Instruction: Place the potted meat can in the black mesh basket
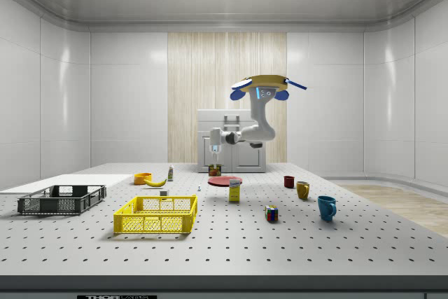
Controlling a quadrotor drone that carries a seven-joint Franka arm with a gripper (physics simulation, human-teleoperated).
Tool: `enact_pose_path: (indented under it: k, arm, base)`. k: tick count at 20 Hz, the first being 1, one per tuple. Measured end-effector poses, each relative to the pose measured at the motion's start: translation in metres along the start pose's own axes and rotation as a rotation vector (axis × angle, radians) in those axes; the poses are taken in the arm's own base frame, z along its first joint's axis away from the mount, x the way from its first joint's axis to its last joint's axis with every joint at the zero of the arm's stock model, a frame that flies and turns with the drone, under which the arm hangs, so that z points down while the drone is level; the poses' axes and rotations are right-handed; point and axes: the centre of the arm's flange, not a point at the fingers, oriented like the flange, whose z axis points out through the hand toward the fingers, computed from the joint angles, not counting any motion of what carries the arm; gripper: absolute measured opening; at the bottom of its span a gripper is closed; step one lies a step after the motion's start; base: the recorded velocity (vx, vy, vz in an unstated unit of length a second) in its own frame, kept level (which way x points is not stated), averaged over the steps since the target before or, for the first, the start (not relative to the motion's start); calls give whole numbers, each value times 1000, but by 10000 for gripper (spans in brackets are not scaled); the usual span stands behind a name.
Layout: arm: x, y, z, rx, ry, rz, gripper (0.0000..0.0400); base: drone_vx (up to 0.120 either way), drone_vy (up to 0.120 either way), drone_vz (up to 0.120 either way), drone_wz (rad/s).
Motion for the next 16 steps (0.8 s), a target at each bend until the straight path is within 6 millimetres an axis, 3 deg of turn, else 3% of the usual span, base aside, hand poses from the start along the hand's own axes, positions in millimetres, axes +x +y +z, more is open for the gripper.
enact_pose_path:
  k: [10,16]
  arm:
    - [0,0,0,0,0,0,291]
    - [0,0,0,0,0,0,291]
  base:
    - [120,0,0,0]
    - [120,113,0,0]
